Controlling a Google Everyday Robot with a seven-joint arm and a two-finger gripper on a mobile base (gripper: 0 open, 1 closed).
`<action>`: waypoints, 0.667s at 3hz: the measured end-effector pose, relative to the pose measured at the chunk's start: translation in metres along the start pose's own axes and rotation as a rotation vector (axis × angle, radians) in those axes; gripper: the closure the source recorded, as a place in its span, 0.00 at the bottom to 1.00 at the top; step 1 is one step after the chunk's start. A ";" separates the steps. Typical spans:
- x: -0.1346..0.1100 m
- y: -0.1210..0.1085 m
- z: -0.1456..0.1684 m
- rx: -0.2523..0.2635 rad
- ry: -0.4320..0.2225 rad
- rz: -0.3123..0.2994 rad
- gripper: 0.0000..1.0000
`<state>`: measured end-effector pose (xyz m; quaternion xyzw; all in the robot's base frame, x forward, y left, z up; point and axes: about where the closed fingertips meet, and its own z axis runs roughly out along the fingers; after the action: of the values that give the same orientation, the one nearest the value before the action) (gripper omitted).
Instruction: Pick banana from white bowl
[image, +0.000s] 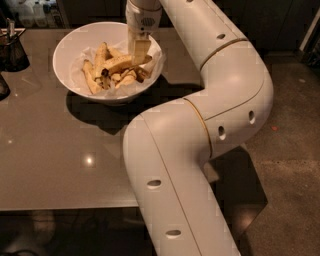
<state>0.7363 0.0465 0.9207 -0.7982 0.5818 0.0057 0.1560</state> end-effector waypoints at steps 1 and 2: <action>0.006 0.003 -0.005 0.000 -0.001 0.002 1.00; 0.005 0.003 -0.004 0.002 -0.001 0.002 1.00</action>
Offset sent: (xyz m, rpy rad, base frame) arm -0.0017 -0.0061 0.0022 0.0012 0.0005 -0.0017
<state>0.7349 0.0397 0.9229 -0.7974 0.5826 0.0060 0.1571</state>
